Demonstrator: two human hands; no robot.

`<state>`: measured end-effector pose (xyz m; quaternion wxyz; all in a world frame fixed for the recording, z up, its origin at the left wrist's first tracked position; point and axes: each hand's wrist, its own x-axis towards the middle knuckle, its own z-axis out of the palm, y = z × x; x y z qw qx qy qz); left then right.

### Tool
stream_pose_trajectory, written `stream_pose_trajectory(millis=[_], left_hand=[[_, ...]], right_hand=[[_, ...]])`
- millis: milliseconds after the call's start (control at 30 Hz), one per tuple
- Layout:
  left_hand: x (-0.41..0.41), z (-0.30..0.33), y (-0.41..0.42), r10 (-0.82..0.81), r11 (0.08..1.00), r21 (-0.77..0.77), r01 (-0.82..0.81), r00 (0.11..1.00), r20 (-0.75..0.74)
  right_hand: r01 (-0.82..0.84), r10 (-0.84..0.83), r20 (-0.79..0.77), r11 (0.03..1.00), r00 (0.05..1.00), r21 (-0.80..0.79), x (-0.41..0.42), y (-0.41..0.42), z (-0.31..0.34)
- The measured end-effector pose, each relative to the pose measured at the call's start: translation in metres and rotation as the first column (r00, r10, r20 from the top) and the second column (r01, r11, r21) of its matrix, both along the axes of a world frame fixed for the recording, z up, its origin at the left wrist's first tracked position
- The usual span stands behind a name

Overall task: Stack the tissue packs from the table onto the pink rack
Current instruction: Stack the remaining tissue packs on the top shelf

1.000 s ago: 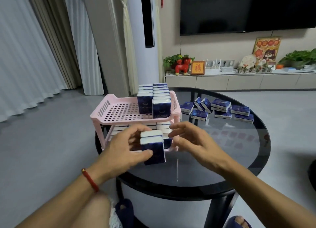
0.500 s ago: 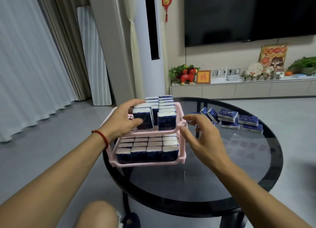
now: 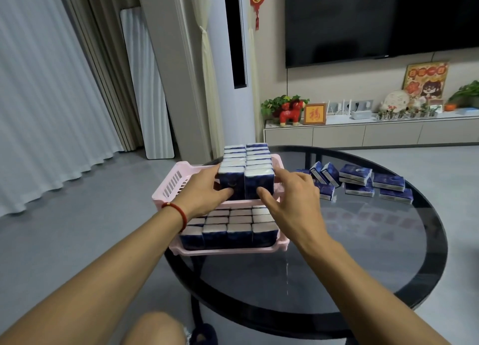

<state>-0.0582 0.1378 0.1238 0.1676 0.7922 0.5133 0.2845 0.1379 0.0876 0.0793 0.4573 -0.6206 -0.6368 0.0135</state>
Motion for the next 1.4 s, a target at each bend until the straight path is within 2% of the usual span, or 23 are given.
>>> stream_pose_trajectory(millis=[167, 200, 300, 367, 433, 500, 567, 633, 700, 867, 967, 1033, 1200, 1267, 1333, 1400], left_hand=[[-0.002, -0.001, -0.002, 0.010, 0.998, -0.058, -0.008, 0.999, 0.045], [-0.003, 0.000, -0.003, 0.011, 0.997, -0.072, -0.007, 0.999, 0.052], [-0.007, 0.002, -0.005, 0.020, 0.993, -0.115, -0.009, 0.995, 0.094], [-0.007, 0.001, -0.007, 0.020, 0.991, -0.134, -0.003, 0.992, 0.123], [-0.006, -0.002, -0.010, 0.022, 0.992, -0.128, 0.001, 0.985, 0.174], [-0.005, -0.008, -0.022, 0.101, 0.995, -0.011, -0.100, 0.974, 0.203], [-0.005, -0.020, -0.040, 0.192, 0.916, 0.307, -0.257, 0.955, 0.227], [-0.001, -0.036, -0.065, 0.149, 0.781, 0.556, -0.284, 0.950, 0.276], [0.009, -0.055, -0.086, 0.064, 0.764, 0.610, -0.211, 0.965, 0.254], [0.035, -0.087, -0.099, -0.220, 0.889, 0.428, 0.160, 0.971, 0.094], [0.048, -0.093, -0.093, -0.251, 0.930, 0.304, 0.206, 0.961, 0.117], [0.058, -0.095, -0.093, -0.257, 0.948, 0.224, 0.225, 0.958, 0.126], [0.080, -0.100, -0.093, -0.232, 0.971, 0.094, 0.219, 0.956, 0.177], [0.085, -0.100, -0.095, -0.203, 0.979, 0.022, 0.203, 0.953, 0.227], [0.088, -0.099, -0.096, -0.176, 0.983, -0.002, 0.183, 0.946, 0.274], [0.090, -0.096, -0.096, -0.140, 0.989, 0.009, 0.146, 0.932, 0.335]], right_hand=[[-0.021, 0.022, 0.028, 1.000, 0.999, -0.011, 0.002, -0.002, -0.001], [-0.034, 0.034, -0.010, 0.999, 0.999, 0.020, 0.003, -0.003, -0.002], [-0.016, 0.043, -0.270, 0.995, 0.962, 0.101, 0.019, 0.001, -0.005], [0.075, -0.064, -0.359, 0.997, 0.931, 0.017, 0.043, 0.016, -0.019], [0.164, -0.210, -0.300, 0.971, 0.930, -0.174, 0.071, 0.035, -0.045], [0.212, -0.271, -0.113, 0.903, 0.956, -0.374, 0.093, 0.051, -0.074], [0.244, -0.236, 0.080, 0.832, 0.968, -0.498, 0.107, 0.064, -0.093], [0.264, -0.193, 0.186, 0.798, 0.963, -0.542, 0.114, 0.078, -0.101], [0.285, -0.186, 0.228, 0.779, 0.956, -0.559, 0.120, 0.093, -0.104], [0.327, -0.140, 0.353, 0.767, 0.925, -0.553, 0.128, 0.120, -0.112], [0.381, -0.165, 0.465, 0.823, 0.870, -0.421, 0.127, 0.118, -0.115], [0.427, -0.177, 0.549, 0.826, 0.817, -0.368, 0.126, 0.111, -0.114], [0.486, -0.156, 0.617, 0.769, 0.772, -0.414, 0.124, 0.076, -0.095], [0.442, -0.136, 0.560, 0.771, 0.817, -0.458, 0.123, 0.056, -0.091], [0.331, -0.151, 0.359, 0.789, 0.921, -0.517, 0.124, 0.032, -0.084], [0.190, -0.138, 0.137, 0.834, 0.981, -0.518, 0.120, 0.010, -0.065]])
